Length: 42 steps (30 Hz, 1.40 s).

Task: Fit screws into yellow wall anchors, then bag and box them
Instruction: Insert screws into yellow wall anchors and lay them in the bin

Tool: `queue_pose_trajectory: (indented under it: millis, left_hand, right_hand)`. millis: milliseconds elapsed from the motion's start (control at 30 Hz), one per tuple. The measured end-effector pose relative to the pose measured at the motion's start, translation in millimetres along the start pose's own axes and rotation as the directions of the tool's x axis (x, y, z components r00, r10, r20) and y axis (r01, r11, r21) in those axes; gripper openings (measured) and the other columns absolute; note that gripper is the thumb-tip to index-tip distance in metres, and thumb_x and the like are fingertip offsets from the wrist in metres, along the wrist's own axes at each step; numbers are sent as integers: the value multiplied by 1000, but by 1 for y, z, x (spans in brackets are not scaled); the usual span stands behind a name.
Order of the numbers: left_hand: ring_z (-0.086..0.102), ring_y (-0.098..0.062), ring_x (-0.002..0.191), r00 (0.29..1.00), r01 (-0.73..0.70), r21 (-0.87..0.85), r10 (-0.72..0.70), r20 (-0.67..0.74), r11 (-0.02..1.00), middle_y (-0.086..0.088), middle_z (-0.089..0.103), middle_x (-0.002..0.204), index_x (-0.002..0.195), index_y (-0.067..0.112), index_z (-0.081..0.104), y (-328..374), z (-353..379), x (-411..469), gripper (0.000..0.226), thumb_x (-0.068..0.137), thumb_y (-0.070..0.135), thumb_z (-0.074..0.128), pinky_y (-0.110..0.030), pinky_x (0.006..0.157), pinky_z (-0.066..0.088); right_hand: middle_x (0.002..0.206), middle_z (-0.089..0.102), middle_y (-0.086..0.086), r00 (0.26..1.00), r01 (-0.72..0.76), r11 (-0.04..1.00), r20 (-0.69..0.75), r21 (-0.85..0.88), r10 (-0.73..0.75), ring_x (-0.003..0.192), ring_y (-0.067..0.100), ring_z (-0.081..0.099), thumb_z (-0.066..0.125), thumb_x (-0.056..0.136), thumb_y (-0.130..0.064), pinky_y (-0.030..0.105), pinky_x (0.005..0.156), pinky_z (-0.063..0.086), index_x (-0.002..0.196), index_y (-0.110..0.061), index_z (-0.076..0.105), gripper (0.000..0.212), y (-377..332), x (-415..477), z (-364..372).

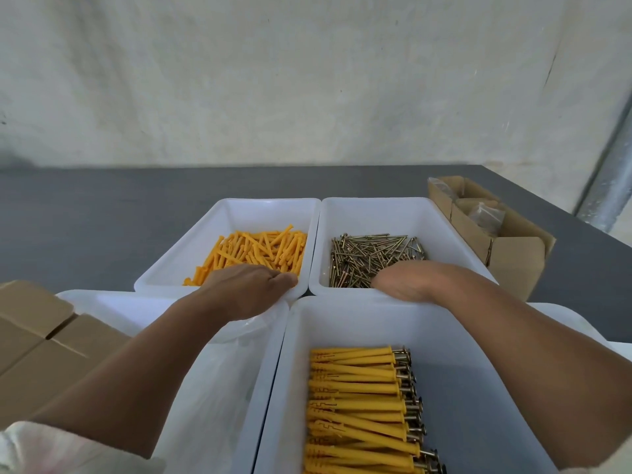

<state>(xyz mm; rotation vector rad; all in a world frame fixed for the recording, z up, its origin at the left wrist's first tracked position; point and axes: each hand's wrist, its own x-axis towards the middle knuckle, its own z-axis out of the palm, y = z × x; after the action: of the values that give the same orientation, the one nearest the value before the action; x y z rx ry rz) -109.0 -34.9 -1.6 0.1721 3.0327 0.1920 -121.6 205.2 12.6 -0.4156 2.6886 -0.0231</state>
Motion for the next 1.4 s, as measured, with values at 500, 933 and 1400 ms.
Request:
queue_pose_trajectory:
  millis: [500, 933, 1400]
  left_hand:
    - [52, -6, 79, 971, 71, -146, -102, -218, 987, 17, 59, 86, 89, 39, 56, -1, 6, 1, 20, 85, 58, 50, -27, 59, 33]
    - [56, -9, 80, 924, 63, -374, -196, -328, 925, 17, 60, 83, 94, 40, 57, -5, 8, 4, 16, 86, 26, 60, -29, 66, 47]
    - [62, -12, 74, 825, -117, -691, -318, -467, 713, 11, 67, 81, 95, 35, 69, -6, 0, -1, 13, 87, 25, 64, -26, 60, 44]
  right_hand:
    - [85, 56, 4, 941, -172, 900, -203, 400, 270, 91, 25, 57, 51, 88, -28, 32, 72, 49, 82, -16, 58, 15, 10, 6, 9]
    - [123, 66, -12, 878, 47, 865, -433, 500, 202, 113, 12, 58, 60, 92, -16, 29, 96, 47, 111, -36, 72, 31, 15, -20, 13]
    - [81, 75, -9, 815, 352, 454, -507, 819, 282, 78, 4, 71, 55, 92, -4, 12, 56, 49, 88, -30, 73, 32, 11, -51, 16]
